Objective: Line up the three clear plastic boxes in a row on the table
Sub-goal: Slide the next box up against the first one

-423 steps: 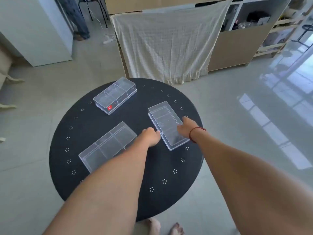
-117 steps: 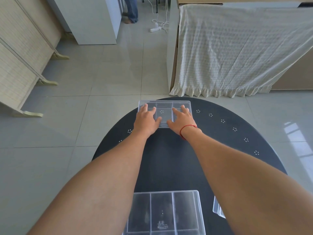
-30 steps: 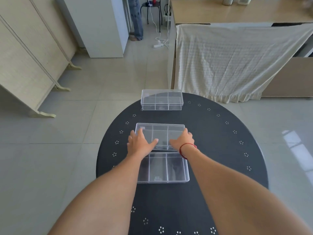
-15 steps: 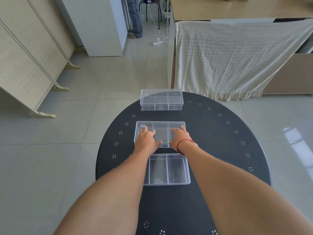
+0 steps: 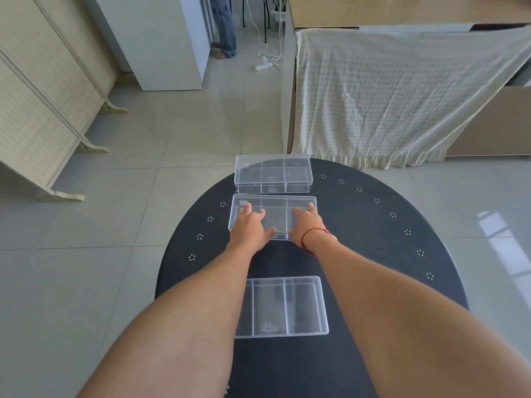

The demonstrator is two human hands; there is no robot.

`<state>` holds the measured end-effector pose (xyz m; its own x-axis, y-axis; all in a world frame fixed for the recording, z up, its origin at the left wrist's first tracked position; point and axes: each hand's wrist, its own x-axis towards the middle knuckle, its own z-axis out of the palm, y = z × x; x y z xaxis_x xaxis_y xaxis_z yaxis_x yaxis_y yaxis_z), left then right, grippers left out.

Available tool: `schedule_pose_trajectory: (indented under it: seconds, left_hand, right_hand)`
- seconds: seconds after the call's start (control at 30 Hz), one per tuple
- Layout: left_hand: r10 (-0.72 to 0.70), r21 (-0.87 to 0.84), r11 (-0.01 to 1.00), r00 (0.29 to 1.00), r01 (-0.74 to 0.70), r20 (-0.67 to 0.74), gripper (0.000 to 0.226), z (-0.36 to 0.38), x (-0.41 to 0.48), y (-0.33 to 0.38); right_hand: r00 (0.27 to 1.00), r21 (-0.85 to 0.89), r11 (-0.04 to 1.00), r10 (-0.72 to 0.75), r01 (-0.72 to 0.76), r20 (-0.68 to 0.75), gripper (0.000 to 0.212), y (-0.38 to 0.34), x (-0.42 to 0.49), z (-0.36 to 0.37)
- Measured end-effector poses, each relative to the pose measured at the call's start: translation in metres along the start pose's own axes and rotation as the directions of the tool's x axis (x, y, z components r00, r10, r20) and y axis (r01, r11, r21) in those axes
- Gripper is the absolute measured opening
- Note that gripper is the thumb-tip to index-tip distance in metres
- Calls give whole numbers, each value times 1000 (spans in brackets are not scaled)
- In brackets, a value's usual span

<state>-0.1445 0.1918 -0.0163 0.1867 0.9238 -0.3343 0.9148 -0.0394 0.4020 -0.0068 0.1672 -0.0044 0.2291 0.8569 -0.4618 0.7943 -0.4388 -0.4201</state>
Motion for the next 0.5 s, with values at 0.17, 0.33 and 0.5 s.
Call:
schedule_pose_trajectory:
  seconds: [0.17,0.33,0.5]
  left_hand:
    - [1,-4,1000,1000,-1,-7,66,-3,14,2]
    - [-4,-10,1000,1000,4,-27,66,-6,22,5]
    - [-4,-20,1000,997,3,-73,64,-5,24,6]
  right_hand:
    - [1000,-1,1000,-7,7,7,60,-3,15,-6]
    - [1000,7,1000,-11,11,8,52,-5,25,-11]
    - [1000,7,1000,-20,20,7,46,-6,30,-12]
